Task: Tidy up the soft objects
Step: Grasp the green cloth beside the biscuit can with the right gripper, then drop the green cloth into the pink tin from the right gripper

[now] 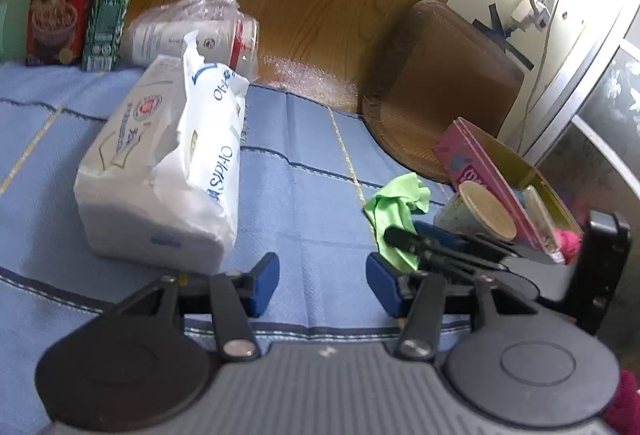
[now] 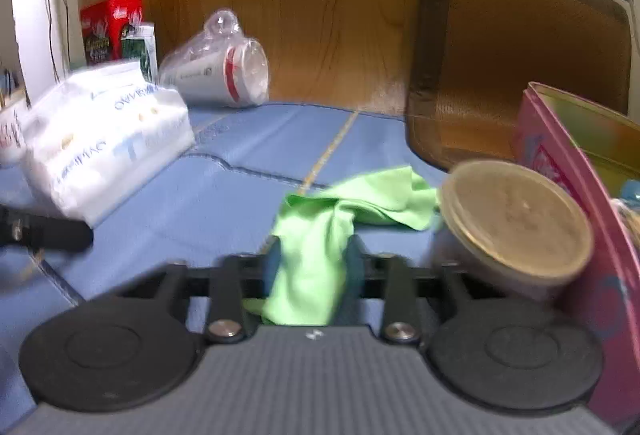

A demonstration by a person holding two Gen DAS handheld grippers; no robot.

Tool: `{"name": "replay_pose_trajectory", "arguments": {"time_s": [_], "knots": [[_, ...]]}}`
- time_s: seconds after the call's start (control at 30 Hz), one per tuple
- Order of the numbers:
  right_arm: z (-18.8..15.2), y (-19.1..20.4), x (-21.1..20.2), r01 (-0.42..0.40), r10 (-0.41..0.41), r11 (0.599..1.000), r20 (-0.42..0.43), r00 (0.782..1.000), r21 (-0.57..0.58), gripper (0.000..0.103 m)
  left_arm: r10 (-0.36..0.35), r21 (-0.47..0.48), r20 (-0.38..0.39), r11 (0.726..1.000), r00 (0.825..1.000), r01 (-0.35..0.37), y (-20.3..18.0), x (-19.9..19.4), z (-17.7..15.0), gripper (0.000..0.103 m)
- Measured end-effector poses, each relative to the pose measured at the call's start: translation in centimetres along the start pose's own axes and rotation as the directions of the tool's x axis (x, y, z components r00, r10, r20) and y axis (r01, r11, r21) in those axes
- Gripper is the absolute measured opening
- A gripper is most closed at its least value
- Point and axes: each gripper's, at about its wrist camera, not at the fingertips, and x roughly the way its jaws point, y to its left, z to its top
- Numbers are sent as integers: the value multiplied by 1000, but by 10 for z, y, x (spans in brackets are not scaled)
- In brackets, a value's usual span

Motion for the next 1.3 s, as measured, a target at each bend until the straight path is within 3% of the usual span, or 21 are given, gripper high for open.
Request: {"name": "replay_pose_trajectory", "arguments": {"time_s": [0.13,0.23,0.27,0.37,0.4,0.53,0.7,0.8,0.87,0.93,1.0,1.07,1.1,1.13,1.3], "knots": [[-18,21,-32,-128,128,990,-8,992,-55,5,-81,-16,-32,997,996,81,-2,5,0,57],[-41,42,-67,-152,160,979,50,986,-137,5,-143,-27,-92,990,985,141,-8,20,-4,57],[-48,46,-77,-154,165,977,68,984,-150,5,-163,-35,-116,986,980,160,-11,26,-7,53],[-60,49,-94,-150,167,977,108,980,-153,5,-225,-33,-168,974,960,222,-25,41,-15,17],[-60,49,-97,-144,163,978,117,980,-153,5,-233,-29,-171,972,957,232,-33,42,-15,13],[-53,31,-122,-55,88,988,242,966,-141,5,-266,91,-150,955,952,282,-88,33,6,13],[-37,-30,-167,101,-69,993,399,914,-58,5,-322,306,-146,884,935,353,-196,45,36,13],[-31,-72,-177,199,-181,980,428,885,4,6,-344,380,-158,844,926,378,-251,72,44,14],[-30,-101,-176,244,-241,969,419,876,47,6,-353,378,-176,838,919,394,-277,96,45,14],[-28,-126,-169,282,-291,956,394,872,82,6,-341,389,-170,838,924,381,-292,117,46,20],[-25,-153,-156,314,-338,941,353,873,125,7,-298,415,-154,846,942,335,-306,139,45,39],[-22,-177,-141,359,-388,921,295,873,150,16,-241,440,-133,855,961,275,-312,153,43,44],[-21,-185,-137,383,-414,909,264,871,161,32,-205,444,-119,864,971,237,-312,157,42,46],[-24,-193,-138,402,-437,897,240,867,181,40,-180,440,-108,873,978,209,-310,158,42,46],[-47,-191,-164,356,-420,899,271,866,256,45,-115,463,-49,878,992,124,-280,134,37,49]]}}
